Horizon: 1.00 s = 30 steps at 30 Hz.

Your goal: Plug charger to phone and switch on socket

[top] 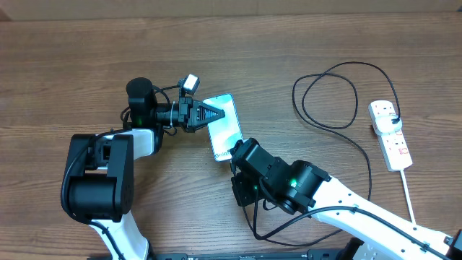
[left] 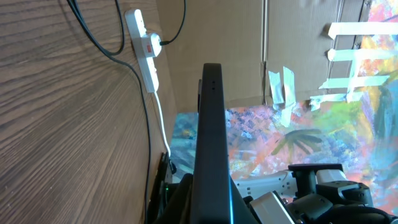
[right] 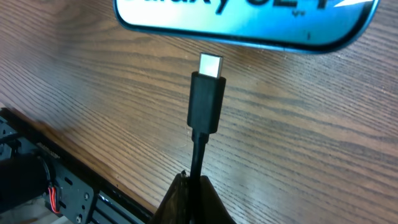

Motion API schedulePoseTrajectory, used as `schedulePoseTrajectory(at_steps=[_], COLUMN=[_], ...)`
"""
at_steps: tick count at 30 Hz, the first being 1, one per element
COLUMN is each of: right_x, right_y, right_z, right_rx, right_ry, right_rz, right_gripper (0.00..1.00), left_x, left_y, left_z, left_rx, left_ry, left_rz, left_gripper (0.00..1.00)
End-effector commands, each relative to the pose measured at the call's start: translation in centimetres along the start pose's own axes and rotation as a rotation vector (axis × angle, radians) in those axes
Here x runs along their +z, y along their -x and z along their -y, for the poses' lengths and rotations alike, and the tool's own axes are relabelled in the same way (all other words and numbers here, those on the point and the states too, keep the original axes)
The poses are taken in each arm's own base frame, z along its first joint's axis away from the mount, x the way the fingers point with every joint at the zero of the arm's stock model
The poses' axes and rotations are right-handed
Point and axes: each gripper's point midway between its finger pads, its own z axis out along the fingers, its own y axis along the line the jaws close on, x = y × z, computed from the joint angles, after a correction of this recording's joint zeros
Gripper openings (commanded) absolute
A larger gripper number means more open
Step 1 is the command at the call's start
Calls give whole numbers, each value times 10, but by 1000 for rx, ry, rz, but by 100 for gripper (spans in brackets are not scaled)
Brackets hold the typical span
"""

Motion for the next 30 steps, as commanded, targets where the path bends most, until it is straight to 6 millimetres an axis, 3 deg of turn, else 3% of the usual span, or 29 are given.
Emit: schedulePoseTrajectory(at_steps=[1,15,30], right_x=[-6,-6,-9], right_y=[13,16,38], right_z=[-5,-5,-1], right_rx=[-7,-7,-4], right_ry=[8,3,-28], right_rz=[45,57,158], right_gripper=[4,4,4], left_x=[-1,-1,-1], left_y=[1,1,1], left_z=[5,5,5], left_rx=[40,40,56], left_ry=[-10,-10,-10], left_rz=[-22,-22,-23], left_gripper=[4,4,4])
